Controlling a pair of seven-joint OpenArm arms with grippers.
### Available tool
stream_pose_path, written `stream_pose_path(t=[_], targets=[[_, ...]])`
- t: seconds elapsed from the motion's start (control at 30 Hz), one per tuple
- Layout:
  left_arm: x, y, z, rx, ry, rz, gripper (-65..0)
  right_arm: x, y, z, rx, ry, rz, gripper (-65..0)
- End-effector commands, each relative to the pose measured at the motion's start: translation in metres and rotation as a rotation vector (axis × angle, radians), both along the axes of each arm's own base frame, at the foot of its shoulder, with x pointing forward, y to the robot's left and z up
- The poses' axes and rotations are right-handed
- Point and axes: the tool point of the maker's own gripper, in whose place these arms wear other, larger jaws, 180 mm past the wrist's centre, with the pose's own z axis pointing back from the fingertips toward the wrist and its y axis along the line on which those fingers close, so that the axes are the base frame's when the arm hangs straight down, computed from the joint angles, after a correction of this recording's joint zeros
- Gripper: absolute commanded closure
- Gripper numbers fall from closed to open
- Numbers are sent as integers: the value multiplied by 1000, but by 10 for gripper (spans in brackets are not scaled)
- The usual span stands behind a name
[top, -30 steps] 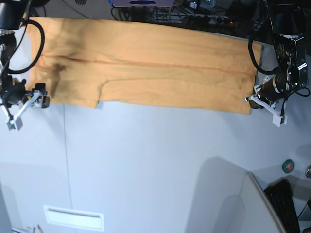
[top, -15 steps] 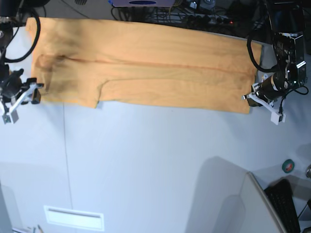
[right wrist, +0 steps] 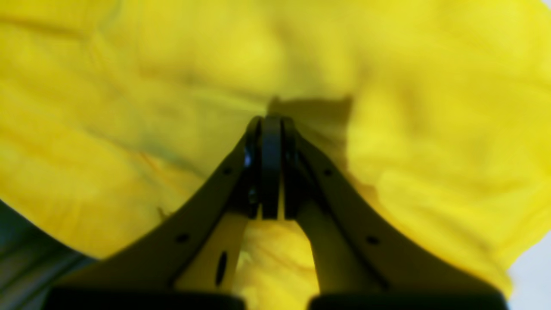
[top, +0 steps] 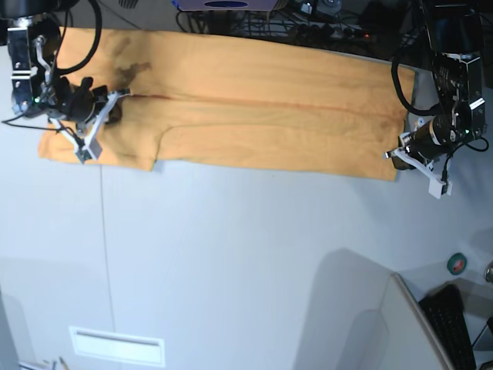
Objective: Layout the t-shirt on the table in an organized manner, then fold the t-shirt properly
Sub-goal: 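Smooth and adjust the folded strip with both grippers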
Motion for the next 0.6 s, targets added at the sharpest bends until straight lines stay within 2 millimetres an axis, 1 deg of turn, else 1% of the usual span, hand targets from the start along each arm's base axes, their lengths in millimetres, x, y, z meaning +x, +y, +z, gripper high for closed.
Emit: stream_pose_path(t=[0.0, 0.1, 0.17, 0.23, 0.37, 0.4, 0.43, 0.5, 0.57], targets=[[10, 9, 13, 20, -42, -1, 0, 1, 1, 4, -1, -14, 20, 0], [10, 11, 13, 21, -42, 2, 0, -16, 8, -3, 5, 21, 40, 0], [10, 11, 13, 21, -42, 2, 0, -22, 12, 0, 8, 17, 52, 0], [11, 10, 14, 21, -45, 1, 0, -26, 16, 7, 11, 2, 65, 0], [14, 7, 16, 19, -52, -5, 0, -24, 20, 23, 8, -41, 86, 0], [15, 6, 18, 19, -57, -8, 0, -21, 17, 28, -3, -46, 87, 0], [14, 4, 18, 17, -60, -11, 0, -17, 8, 33, -18, -56, 66, 0], [14, -2, 20, 14, -68, -22, 0, -7, -15, 41, -48, -86, 3, 0], [7, -9, 12, -3, -50, -18, 0, 1, -38, 44, -73, -102, -62, 0]])
